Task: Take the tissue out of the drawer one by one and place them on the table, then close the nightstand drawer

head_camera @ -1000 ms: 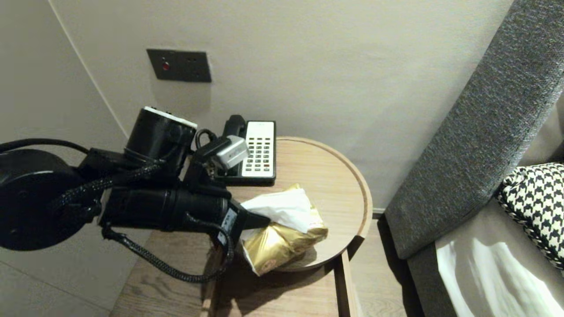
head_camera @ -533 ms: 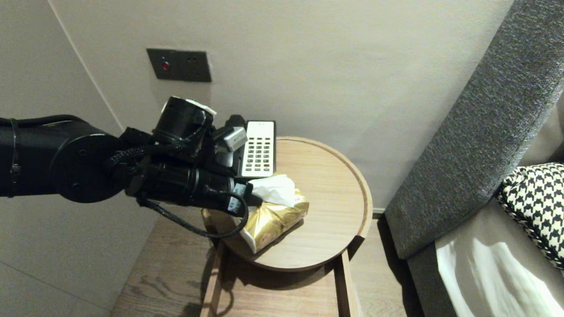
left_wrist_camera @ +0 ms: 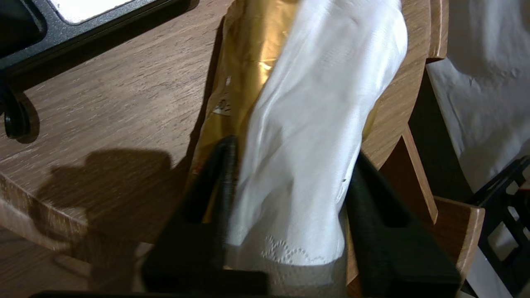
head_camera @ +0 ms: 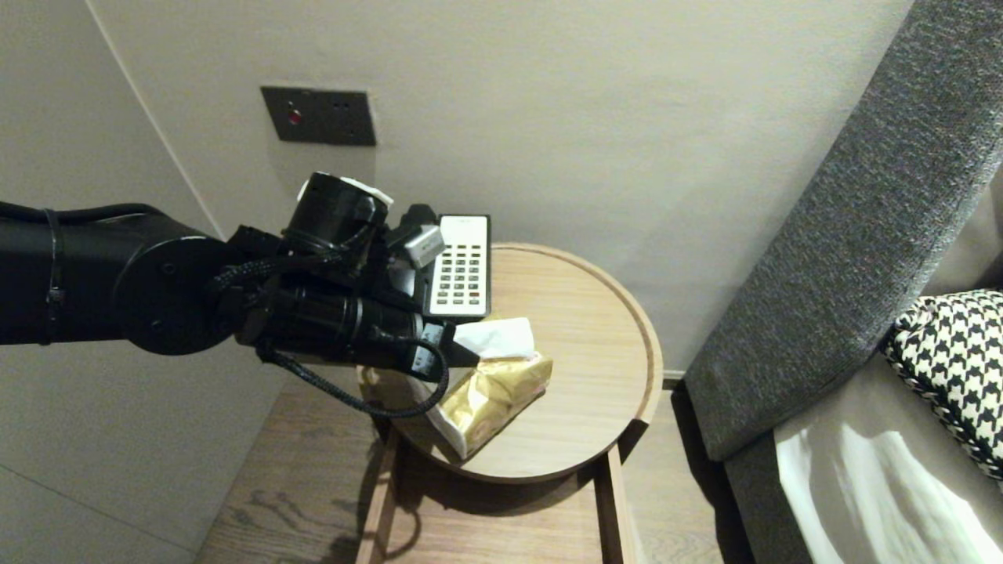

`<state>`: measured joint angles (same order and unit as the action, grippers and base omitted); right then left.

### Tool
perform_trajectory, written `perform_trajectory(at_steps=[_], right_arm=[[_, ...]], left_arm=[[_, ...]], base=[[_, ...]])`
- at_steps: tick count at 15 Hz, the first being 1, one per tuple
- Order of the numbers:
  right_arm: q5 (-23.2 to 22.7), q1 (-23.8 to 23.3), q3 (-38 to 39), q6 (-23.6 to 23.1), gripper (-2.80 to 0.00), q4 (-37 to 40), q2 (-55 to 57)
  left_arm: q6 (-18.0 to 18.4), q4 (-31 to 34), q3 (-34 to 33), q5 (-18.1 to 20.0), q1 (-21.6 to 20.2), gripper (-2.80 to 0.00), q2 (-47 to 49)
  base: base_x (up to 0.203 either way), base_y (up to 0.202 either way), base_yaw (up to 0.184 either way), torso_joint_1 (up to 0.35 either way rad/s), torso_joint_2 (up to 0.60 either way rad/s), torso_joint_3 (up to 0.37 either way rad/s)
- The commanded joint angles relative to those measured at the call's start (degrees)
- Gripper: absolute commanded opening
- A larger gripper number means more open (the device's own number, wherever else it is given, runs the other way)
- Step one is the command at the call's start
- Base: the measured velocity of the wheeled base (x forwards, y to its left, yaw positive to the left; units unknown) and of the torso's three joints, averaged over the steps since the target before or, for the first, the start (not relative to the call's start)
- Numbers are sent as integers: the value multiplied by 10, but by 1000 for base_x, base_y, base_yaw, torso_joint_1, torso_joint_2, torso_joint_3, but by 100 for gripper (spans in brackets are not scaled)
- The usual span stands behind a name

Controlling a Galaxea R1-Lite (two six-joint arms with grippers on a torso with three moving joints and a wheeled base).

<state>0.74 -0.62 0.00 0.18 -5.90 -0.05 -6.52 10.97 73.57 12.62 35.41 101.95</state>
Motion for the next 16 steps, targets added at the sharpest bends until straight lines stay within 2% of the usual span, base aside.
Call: perform_trajectory(at_steps=[1, 8, 12, 16], right_arm=[[0, 0, 23, 0, -280, -1, 0], [0, 0, 23, 0, -280, -1, 0], [0, 0, 23, 0, -280, -1, 0], [0, 0, 23, 0, -280, -1, 0]], left_arm=[[0, -2, -4, 1, 0, 0, -3], [-5, 1, -6, 12, 5, 0, -87], [-39, 5, -7, 8, 3, 0, -128], [-47, 35, -54, 1, -72, 0, -225]], base=[[0, 0, 0, 0, 0, 0], [0, 0, 0, 0, 0, 0], [0, 0, 0, 0, 0, 0], [0, 0, 0, 0, 0, 0]])
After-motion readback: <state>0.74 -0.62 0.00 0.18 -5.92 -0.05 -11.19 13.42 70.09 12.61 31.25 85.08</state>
